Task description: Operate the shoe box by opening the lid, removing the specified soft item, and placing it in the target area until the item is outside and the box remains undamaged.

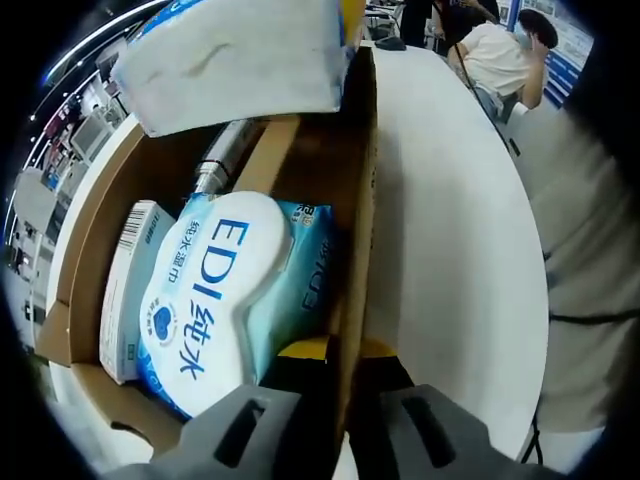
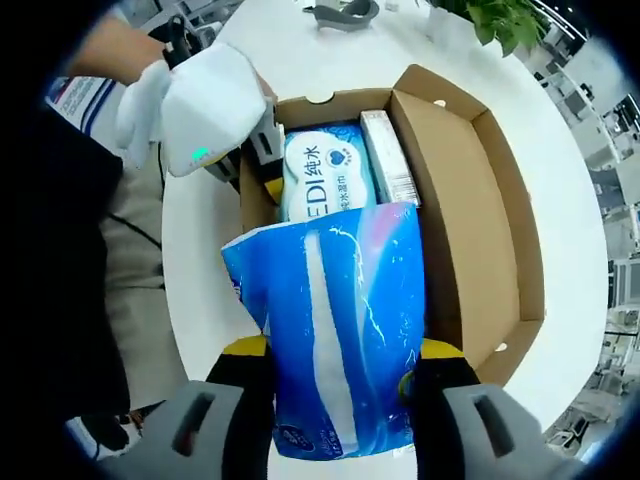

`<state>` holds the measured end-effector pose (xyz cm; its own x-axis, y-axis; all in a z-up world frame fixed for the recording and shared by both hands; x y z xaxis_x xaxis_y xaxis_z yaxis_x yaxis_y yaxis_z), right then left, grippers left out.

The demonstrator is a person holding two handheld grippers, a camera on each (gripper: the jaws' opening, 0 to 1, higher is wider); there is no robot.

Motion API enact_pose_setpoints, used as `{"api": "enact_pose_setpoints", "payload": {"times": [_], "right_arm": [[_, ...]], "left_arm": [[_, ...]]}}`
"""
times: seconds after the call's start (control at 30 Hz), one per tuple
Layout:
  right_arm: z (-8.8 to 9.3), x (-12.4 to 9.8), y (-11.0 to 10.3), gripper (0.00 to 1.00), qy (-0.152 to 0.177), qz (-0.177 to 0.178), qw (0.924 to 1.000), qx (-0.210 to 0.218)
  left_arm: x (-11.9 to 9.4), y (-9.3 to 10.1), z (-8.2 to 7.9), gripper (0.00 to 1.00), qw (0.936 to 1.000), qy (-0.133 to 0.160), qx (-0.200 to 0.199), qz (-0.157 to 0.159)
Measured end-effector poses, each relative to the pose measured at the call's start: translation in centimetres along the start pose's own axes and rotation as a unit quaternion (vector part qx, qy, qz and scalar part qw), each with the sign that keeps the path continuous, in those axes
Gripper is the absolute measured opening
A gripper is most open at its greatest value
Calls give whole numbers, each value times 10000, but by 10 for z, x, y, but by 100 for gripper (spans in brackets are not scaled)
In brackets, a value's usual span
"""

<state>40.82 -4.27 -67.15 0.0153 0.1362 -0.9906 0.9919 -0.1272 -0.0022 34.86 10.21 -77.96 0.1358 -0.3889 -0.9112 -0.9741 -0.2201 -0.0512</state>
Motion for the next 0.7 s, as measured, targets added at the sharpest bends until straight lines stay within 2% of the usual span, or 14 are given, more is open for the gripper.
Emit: {"api": "enact_pose_setpoints", "payload": {"times": [0.7], "right_arm": [[8,-13,-12,51,236,-2,9997,-19]], "left_arm": [[0,0,1,1,10000,5,6,2]]}}
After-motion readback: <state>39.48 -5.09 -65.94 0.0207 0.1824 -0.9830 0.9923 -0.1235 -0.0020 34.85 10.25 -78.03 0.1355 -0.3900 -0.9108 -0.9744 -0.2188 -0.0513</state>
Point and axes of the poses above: the point that each gripper's makers call its tool centre point, and the gripper's own axes: x roughly forward along the fingers, y roughly to its right, z roughly out of its underside, the point moved 4 cm from there along -x, roughly backward along the fingers, and after that the axes turned 1 degree about -z, right-handed, at the moved point
